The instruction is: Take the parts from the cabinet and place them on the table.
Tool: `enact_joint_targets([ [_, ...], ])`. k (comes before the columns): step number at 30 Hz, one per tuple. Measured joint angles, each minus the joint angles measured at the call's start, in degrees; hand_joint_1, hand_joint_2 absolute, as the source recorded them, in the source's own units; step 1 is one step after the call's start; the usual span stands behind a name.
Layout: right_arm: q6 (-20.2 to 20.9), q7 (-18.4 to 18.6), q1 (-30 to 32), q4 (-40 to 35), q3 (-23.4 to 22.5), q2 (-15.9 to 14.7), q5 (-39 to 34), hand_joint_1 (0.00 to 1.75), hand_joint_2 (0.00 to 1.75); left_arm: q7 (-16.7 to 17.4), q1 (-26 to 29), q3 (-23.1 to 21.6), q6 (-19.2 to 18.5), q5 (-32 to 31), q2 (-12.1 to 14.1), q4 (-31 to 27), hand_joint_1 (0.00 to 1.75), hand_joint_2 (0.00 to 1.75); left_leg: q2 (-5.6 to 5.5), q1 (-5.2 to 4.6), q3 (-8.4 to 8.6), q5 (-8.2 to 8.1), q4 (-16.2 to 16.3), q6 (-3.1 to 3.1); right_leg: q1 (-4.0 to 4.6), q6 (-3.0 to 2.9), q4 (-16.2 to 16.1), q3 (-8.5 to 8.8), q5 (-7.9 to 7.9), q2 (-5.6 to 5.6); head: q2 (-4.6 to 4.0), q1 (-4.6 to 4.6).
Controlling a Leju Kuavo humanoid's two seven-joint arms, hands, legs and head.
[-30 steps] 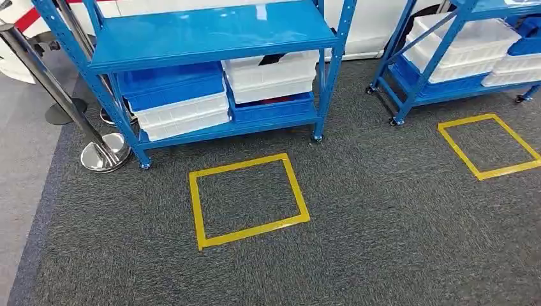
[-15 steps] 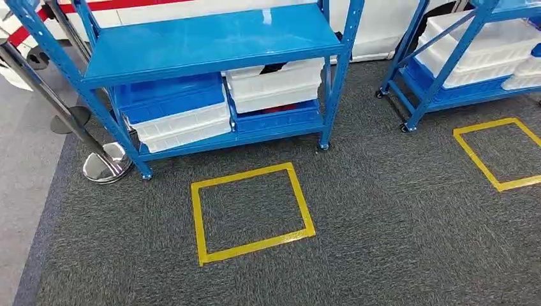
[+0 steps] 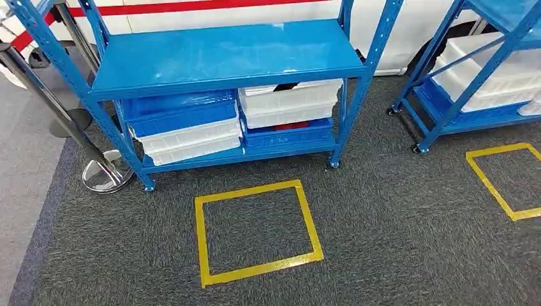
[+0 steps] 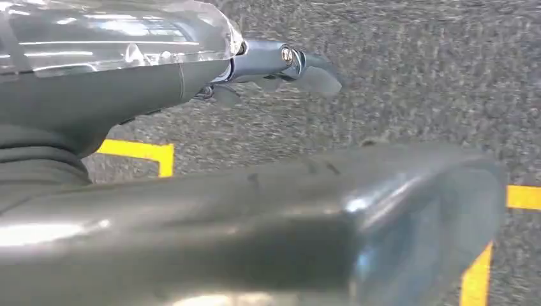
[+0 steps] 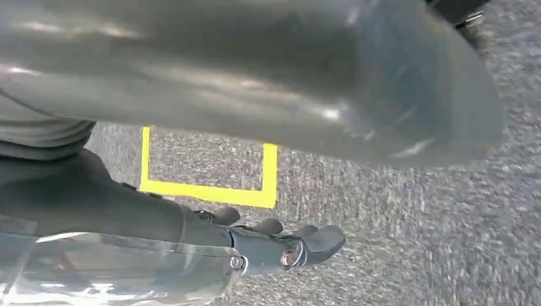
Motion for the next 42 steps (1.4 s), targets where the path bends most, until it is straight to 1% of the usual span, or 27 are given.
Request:
enact_joint_targets([
  [1,0.0,0.02,0.22,0.07,0.0,-0.02,0.0,0.0,0.0,0.04,0.05,-0.02,0.11,0.0,0.0,0.0,0.0,0.0,0.02,-0.01,1.14,-1.08,0.0,-0.19,0.06,-0.35,-3.87,0.03,5.04,0.0,0.0,0.0],
  [2,0.0,0.04,0.65,0.19,0.0,-0.07,0.0,0.0,0.0,0.13,0.2,-0.02,0.22,0.0,-0.02,0.02,0.0,0.0,0.04,-0.09,1.99,-2.1,0.02,-0.4,0.19,-0.71,-7.73,-0.21,13.15,-0.01,0.0,0.02],
  [3,-0.02,0.04,0.7,0.26,-0.02,-0.09,0.0,0.0,0.0,0.26,0.06,-0.04,0.28,0.04,-0.02,0.02,0.0,0.0,-0.17,-0.34,3.03,-3.24,0.46,-0.68,0.53,-0.91,-8.4,-0.37,15.9,0.02,0.02,-0.02],
  [5,-0.04,0.11,0.31,0.17,-0.02,0.0,0.0,0.0,0.0,0.46,-0.27,-0.07,0.5,0.09,-0.02,0.0,0.0,0.0,-0.04,-0.42,5.11,-4.14,-0.39,-1.55,0.63,-1.72,-7.85,0.68,14.12,0.26,0.0,-0.02],
  [6,-0.11,0.11,0.16,0.15,-0.02,0.02,0.0,0.0,0.0,0.48,-0.57,-0.07,0.55,0.09,-0.02,0.0,0.0,0.0,-0.03,-0.41,4.09,-2.55,1.2,-1.96,0.68,-2.28,-8.17,1.33,13.42,0.29,0.0,-0.02],
  [8,-0.13,0.11,-0.09,0.11,-0.02,0.15,0.0,0.0,0.0,0.5,-0.92,-0.09,0.55,0.09,-0.02,0.0,0.0,0.0,0.37,-0.28,-0.52,0.67,9.8,-2.26,0.21,-3.04,-9.18,3.13,12.72,0.3,0.0,0.0],
  [9,-0.17,0.11,-0.03,0.11,-0.04,0.09,0.0,0.0,0.0,0.52,-0.89,-0.13,0.55,0.09,-0.02,0.0,0.0,0.0,0.58,-0.2,-3.51,0.67,14.22,-2.52,0.16,-3.26,-9.67,4.06,12.08,0.24,0.02,-0.05],
  [10,-0.2,0.11,-0.07,0.11,-0.07,0.07,0.0,0.0,0.0,0.54,-0.92,-0.2,0.55,0.09,-0.04,0.0,0.0,0.0,0.66,0.01,-6.37,-1.41,17.58,-2.96,0.14,-3.32,-9.97,5.17,11.35,0.24,0.02,-0.07],
  [11,-0.2,0.11,-0.06,0.11,-0.07,0.07,0.0,0.0,0.0,0.55,-0.82,-0.24,0.55,0.09,-0.07,0.0,0.0,0.0,0.72,0.17,-8.67,-4.95,19.36,-3.15,0.14,-3.32,-10.11,6.32,10.5,0.27,0.0,-0.02],
  [13,-0.17,0.11,0.0,0.11,-0.09,0.09,0.0,0.0,0.0,0.55,-0.69,-0.31,0.55,0.09,-0.07,0.0,0.0,0.0,0.88,0.39,-11.69,-10.76,19.17,-3.41,0.06,-3.22,-10.13,8.6,8.72,0.48,0.02,-0.04],
  [14,-0.17,0.11,0.05,0.11,-0.09,0.13,0.0,0.0,0.0,0.57,-0.6,-0.33,0.57,0.11,-0.07,0.0,0.0,0.0,0.99,0.46,-12.53,-11.45,17.39,-3.54,0.04,-3.13,-10.13,9.84,7.75,0.55,0.0,-0.04],
  [15,-0.17,0.11,0.12,0.11,-0.09,0.15,0.0,0.0,0.0,0.57,-0.48,-0.35,0.57,0.11,-0.07,0.0,0.0,0.0,1.04,0.47,-12.89,-9.95,14.62,-3.51,0.01,-2.99,-10.14,11.07,6.85,0.59,0.0,-0.04],
  [16,-0.17,0.11,0.16,0.11,-0.09,0.18,0.0,0.0,0.0,0.57,-0.3,-0.35,0.57,0.11,-0.04,0.0,0.0,0.0,1.09,0.47,-12.97,-6.01,11.15,-3.27,0.01,-2.84,-10.16,12.22,5.89,0.57,0.0,-0.04],
  [18,-0.17,0.13,0.17,0.31,-0.13,0.18,0.0,0.0,0.0,0.63,0.36,-0.37,0.59,0.22,0.02,0.15,0.0,0.0,1.63,0.09,-14.16,7.98,4.83,-2.49,0.25,-2.31,-9.68,13.57,4.24,0.62,0.0,-0.02],
  [22,-0.2,0.07,-0.52,0.2,-0.35,0.22,0.0,0.0,0.0,0.87,-0.14,-0.52,-0.02,0.0,0.0,0.11,0.0,0.0,1.29,-0.15,-12.37,6.77,4.34,-0.87,0.22,-0.38,-11.93,15.74,2.84,0.77,0.02,-0.07],
  [23,-0.2,0.04,-0.5,0.07,-0.42,0.2,-0.09,0.0,0.0,0.92,-0.16,-0.55,-0.37,-0.04,0.0,0.09,0.0,0.0,1.3,0.1,-11.11,6.7,3.3,-0.67,-0.08,-0.24,-11.54,16.27,2.31,0.49,0.0,-0.04],
  [24,-0.2,-0.07,-0.49,0.07,-0.52,0.22,-0.2,0.0,0.0,0.9,-0.27,-0.57,-0.57,-0.2,0.13,0.09,0.0,0.0,1.32,0.16,-10.13,6.29,2.56,-0.03,0.04,-0.21,-8.61,14.86,1.24,0.39,0.02,-0.04],
  [26,-0.2,-0.15,-0.6,0.07,-0.74,0.31,-0.35,0.0,0.0,0.9,-0.56,-0.57,-0.68,-0.28,0.35,0.09,0.0,0.0,1.32,0.07,-8.88,5.45,1.99,0.26,-0.03,0.13,1.31,8.3,-1.95,0.39,0.0,-0.02],
  [27,-0.2,-0.24,-0.53,0.07,-0.79,0.31,-0.39,0.0,0.0,0.9,-0.57,-0.59,-0.72,-0.37,0.35,0.09,0.0,0.0,1.28,-0.01,-8.34,5.02,2.0,0.34,-0.03,0.25,5.26,5.24,-2.55,0.39,0.02,-0.04],
  [28,-0.2,-0.24,-0.44,0.07,-0.83,0.31,-0.48,0.0,0.0,1.03,-0.56,-0.66,-0.79,-0.44,0.35,0.09,0.0,0.0,1.1,-0.05,-7.64,4.48,2.02,0.37,-0.02,0.31,7.08,3.03,-1.79,0.39,0.0,-0.04],
  [29,-0.22,-0.26,-0.32,0.07,-0.87,0.31,-0.57,0.0,0.0,1.11,-0.56,-0.74,-0.77,-0.44,0.35,0.09,0.0,0.0,0.86,-0.07,-6.68,3.8,2.02,0.32,0.01,0.25,5.97,2.07,1.01,0.39,0.0,-0.02],
  [32,-0.26,-0.59,0.13,0.07,-0.9,0.31,-0.68,0.0,0.0,1.6,-0.36,-0.9,-0.5,-0.46,0.35,0.09,0.0,0.0,0.55,-0.15,-3.69,1.64,1.99,-0.16,0.28,-0.76,-7.19,4.44,12.69,0.4,0.02,-0.02],
  [33,-0.26,-0.61,0.44,0.26,-0.94,0.22,-0.7,0.0,0.0,1.71,-0.28,-0.9,-0.39,-0.44,0.35,0.18,0.0,0.0,0.56,-0.47,-3.67,1.12,2.01,-0.54,0.9,-1.04,-7.57,4.51,12.18,0.49,0.0,-0.04],
  [36,-0.22,-1.11,-0.02,0.22,-0.98,0.28,-0.5,0.0,0.0,1.81,-0.6,-0.9,-0.22,-0.22,0.48,0.17,0.0,0.0,0.48,-0.37,-3.67,0.74,1.58,-1.24,0.86,-1.66,-9.37,5.24,11.06,0.51,0.0,0.02],
  [38,-0.2,-1.16,-0.04,0.2,-0.98,0.52,-0.35,0.0,0.0,1.73,-0.73,-0.9,-0.11,-0.18,0.63,0.17,0.0,0.0,0.63,-0.44,-3.22,-0.04,1.82,-1.92,0.02,-2.11,-10.51,6.06,11.11,0.31,0.02,0.0],
  [39,-0.2,-1.16,0.01,0.2,-0.98,0.55,-0.35,0.0,0.0,1.68,-0.68,-0.92,-0.09,-0.18,0.61,0.15,0.0,0.0,0.85,-0.51,-4.06,-1.05,3.8,-2.32,-0.02,-2.45,-10.84,6.51,10.94,0.19,0.0,0.02],
  [42,-0.28,-1.16,-0.02,0.2,-1.01,0.55,-0.57,0.0,0.0,1.66,-0.61,-0.96,-0.09,-0.46,0.68,0.17,0.0,0.0,0.92,0.23,-11.95,-6.54,17.77,-3.22,0.01,-2.92,-10.95,6.99,10.45,-0.07,0.02,0.02],
])
